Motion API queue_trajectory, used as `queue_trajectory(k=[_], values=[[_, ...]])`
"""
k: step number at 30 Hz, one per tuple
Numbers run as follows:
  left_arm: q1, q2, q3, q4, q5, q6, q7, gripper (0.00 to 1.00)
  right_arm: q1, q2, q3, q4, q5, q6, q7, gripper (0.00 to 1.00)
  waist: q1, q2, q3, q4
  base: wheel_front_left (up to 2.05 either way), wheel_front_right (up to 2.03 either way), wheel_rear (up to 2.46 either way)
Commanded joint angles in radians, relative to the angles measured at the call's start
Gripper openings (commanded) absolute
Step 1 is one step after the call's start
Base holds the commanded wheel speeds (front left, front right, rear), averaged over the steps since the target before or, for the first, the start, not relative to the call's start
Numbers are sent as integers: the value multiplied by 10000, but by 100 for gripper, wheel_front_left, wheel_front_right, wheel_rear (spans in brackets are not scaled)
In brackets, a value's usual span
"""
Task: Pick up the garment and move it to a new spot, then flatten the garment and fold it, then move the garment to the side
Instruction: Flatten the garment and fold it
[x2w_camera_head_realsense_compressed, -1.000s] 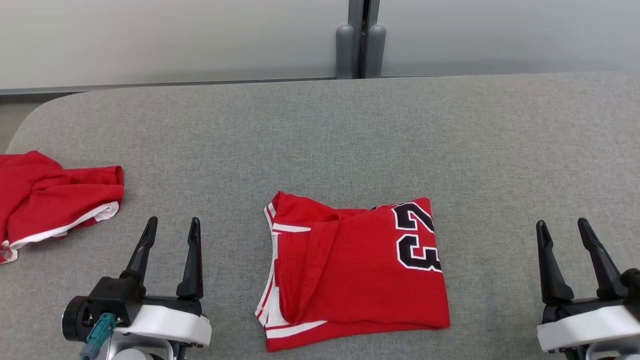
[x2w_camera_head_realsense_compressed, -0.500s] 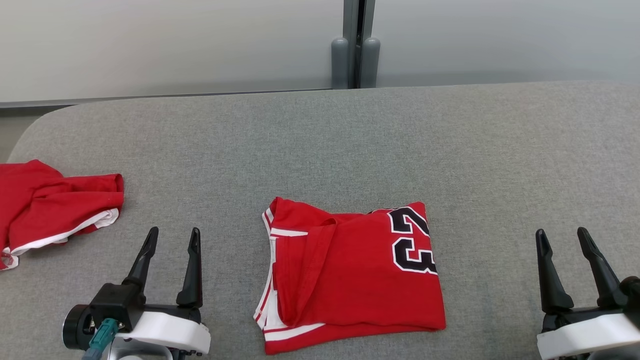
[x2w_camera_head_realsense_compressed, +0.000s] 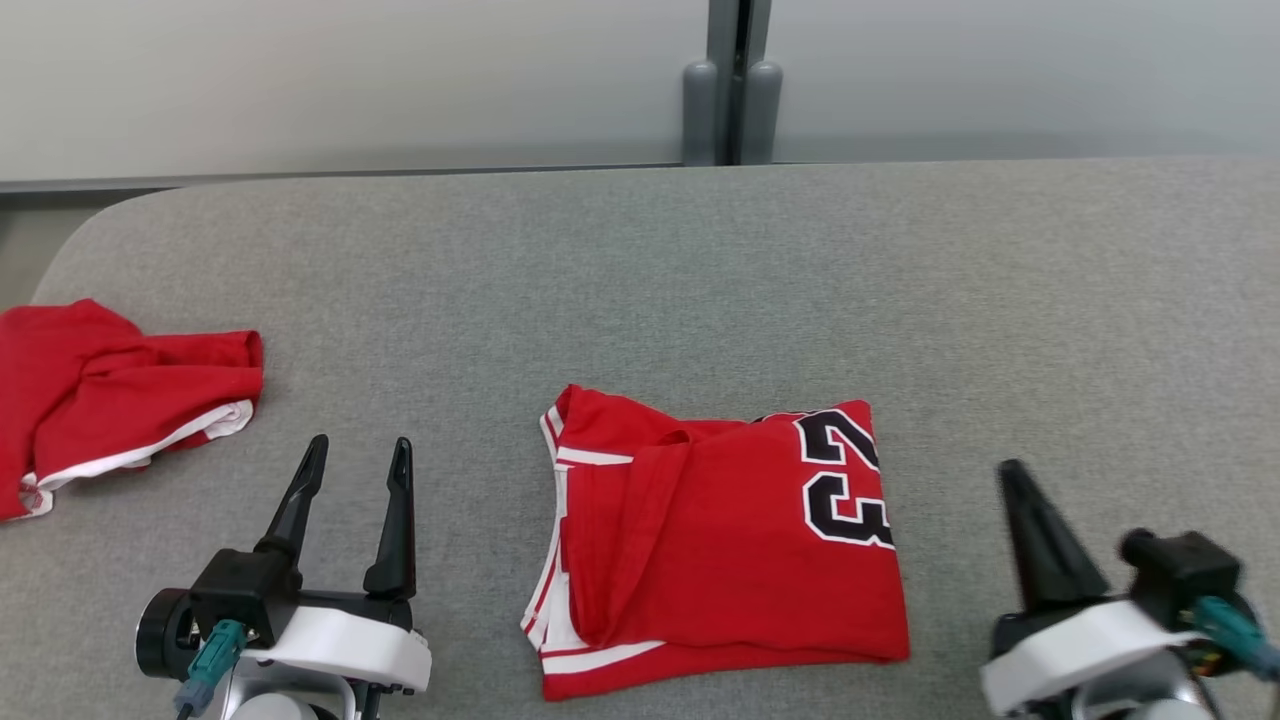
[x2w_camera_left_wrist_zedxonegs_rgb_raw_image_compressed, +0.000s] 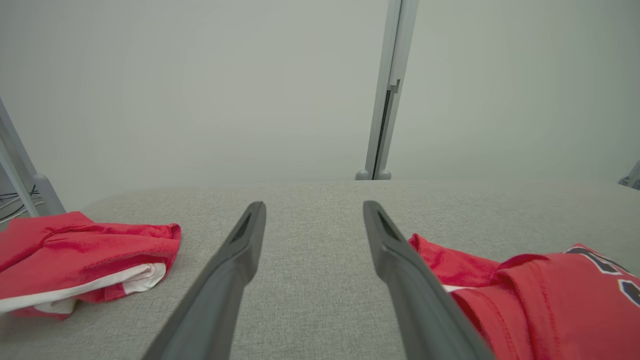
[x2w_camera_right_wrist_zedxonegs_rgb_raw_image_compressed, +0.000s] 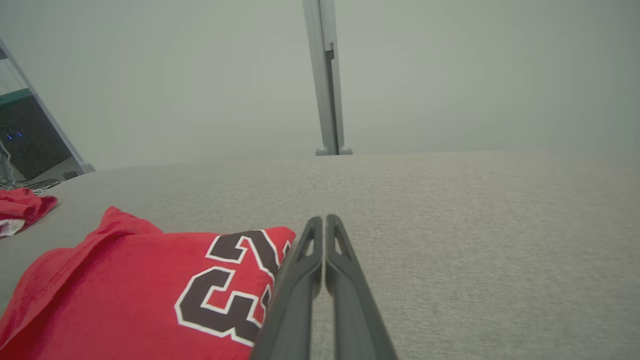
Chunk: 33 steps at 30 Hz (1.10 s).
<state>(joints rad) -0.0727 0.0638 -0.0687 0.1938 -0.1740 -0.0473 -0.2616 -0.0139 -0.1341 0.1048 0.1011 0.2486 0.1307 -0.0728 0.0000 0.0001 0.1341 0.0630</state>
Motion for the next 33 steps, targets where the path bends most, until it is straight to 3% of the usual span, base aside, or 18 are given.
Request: queue_trajectory(k=[1, 9, 17, 22, 33], values=[[-169, 45, 1, 15, -40, 5, -46, 100, -273, 67, 388, 276, 105, 0, 36, 0, 0, -1, 130, 164, 0, 0, 0], [-698, -27, -268, 79, -115, -83, -46, 100, -2029, 611, 2980, 2518, 896, 0, -332, 0, 0, -1, 545, 828, 0, 0, 0], [-1114, -88, -554, 88, -251, -79, -46, 100, -3735, 789, 4288, 4577, 1628, 0, -829, 0, 0, -1, 1009, 1342, 0, 0, 0], [-1237, -105, -624, 84, -324, -31, -46, 100, -4354, 813, 4794, 5220, 1968, 0, -1026, 0, 0, -1, 1117, 1433, 0, 0, 0], [-1424, -111, -784, 74, -431, 13, -46, 100, -5626, 826, 6962, 5880, 3286, 0, -1097, 0, 0, -1, 1307, 1534, 0, 0, 0]])
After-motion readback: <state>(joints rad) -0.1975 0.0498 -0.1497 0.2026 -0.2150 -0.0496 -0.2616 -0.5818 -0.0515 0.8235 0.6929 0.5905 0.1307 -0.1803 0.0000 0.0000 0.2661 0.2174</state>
